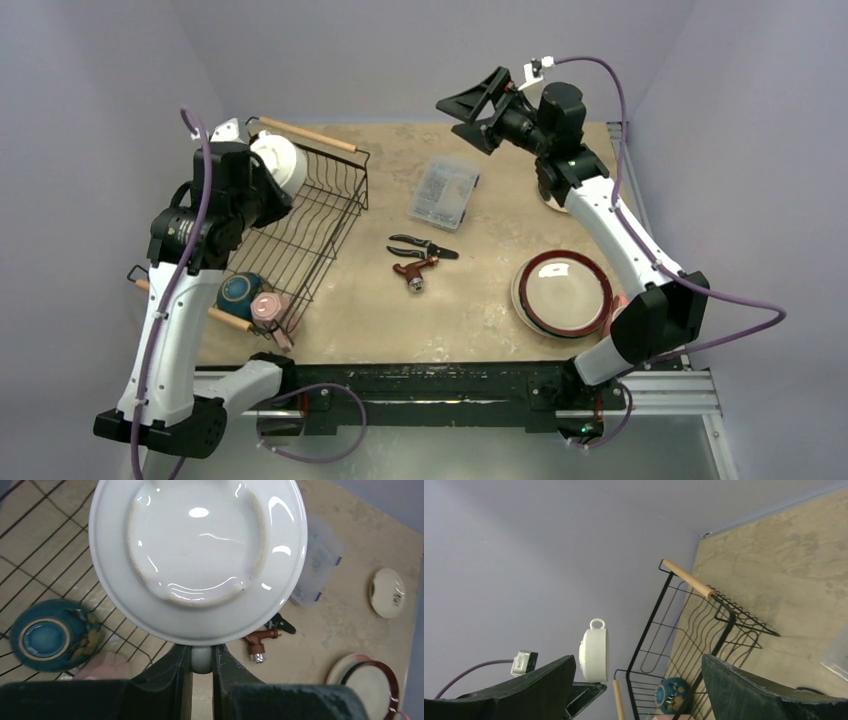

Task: Load the mixed dishes into the dish rack
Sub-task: Turn the bowl upside down on the dish rack.

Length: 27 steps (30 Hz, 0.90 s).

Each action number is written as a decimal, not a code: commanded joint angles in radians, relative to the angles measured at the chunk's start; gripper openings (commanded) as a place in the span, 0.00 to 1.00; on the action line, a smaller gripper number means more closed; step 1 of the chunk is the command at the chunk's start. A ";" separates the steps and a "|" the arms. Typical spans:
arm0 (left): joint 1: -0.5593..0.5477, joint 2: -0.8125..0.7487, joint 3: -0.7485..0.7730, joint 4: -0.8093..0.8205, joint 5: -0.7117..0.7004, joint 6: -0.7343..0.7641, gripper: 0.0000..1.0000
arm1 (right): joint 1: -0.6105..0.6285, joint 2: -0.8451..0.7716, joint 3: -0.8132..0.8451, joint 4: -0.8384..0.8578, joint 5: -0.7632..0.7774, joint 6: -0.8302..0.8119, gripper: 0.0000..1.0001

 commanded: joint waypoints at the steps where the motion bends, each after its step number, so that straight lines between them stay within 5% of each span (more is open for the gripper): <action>1: 0.071 0.024 0.029 -0.104 -0.243 0.001 0.00 | -0.001 -0.050 0.043 -0.178 0.026 -0.115 0.99; 14: 0.153 0.193 -0.118 -0.059 -0.486 -0.393 0.00 | -0.002 0.022 0.269 -0.504 0.011 -0.251 0.99; 27: 0.205 0.418 -0.233 0.089 -0.470 -0.683 0.00 | -0.002 0.106 0.395 -0.640 0.005 -0.261 0.99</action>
